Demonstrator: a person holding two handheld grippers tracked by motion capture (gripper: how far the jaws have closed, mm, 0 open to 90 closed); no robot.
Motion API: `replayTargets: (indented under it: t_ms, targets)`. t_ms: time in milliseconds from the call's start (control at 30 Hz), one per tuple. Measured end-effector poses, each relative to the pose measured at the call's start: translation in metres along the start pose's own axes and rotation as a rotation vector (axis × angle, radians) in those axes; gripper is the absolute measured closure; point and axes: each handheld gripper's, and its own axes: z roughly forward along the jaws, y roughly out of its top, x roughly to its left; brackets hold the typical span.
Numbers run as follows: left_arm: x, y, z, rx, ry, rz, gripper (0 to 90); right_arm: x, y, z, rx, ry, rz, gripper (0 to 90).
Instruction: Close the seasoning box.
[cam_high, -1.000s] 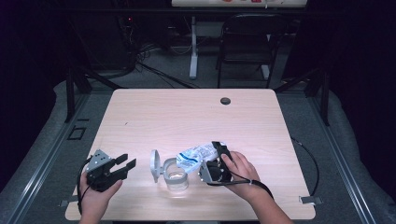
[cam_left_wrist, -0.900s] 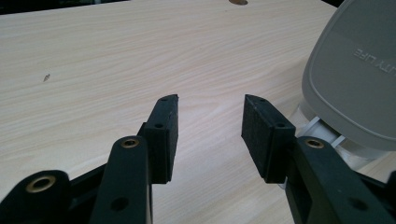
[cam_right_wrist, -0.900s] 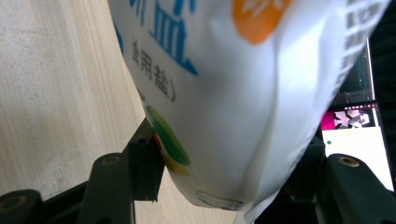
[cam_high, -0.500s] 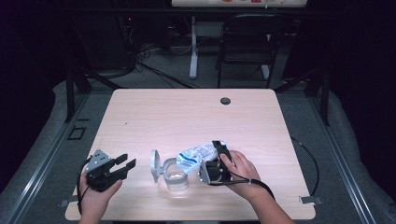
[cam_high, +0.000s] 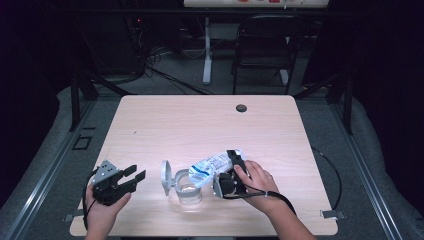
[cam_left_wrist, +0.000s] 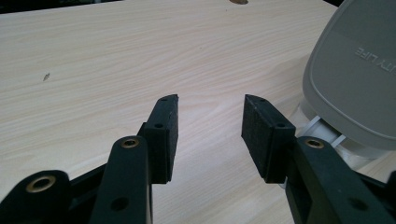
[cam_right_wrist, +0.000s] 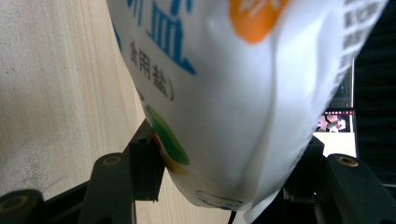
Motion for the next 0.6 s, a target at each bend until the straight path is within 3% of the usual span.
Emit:
replayTargets:
  t_ms: [133,167,200,500,600]
  targets:
    - [0.0005,0.0,-0.0003,-0.001,0.0,-0.001,56.7,-0.0003,0.0015,0.0003,0.003,-0.005,-0.013,42.7]
    - [0.0005,0.0,-0.0003,-0.002,0.0,-0.002,56.7,-0.0017,0.0029,-0.0014,0.026,-0.012,-0.033,42.7]
    - [0.0004,0.0001,-0.0005,-0.002,0.0,-0.002,56.7,-0.0006,0.0025,0.0005,0.008,-0.011,-0.017,42.7]
    - [0.0004,0.0004,-0.0008,0.002,0.001,0.0,56.7,-0.0008,0.0049,0.0009,0.009,-0.022,-0.037,42.7]
    - [0.0003,0.0005,-0.0008,0.001,0.001,0.0,56.7,-0.0014,0.0058,0.0003,0.022,-0.031,-0.068,42.8]
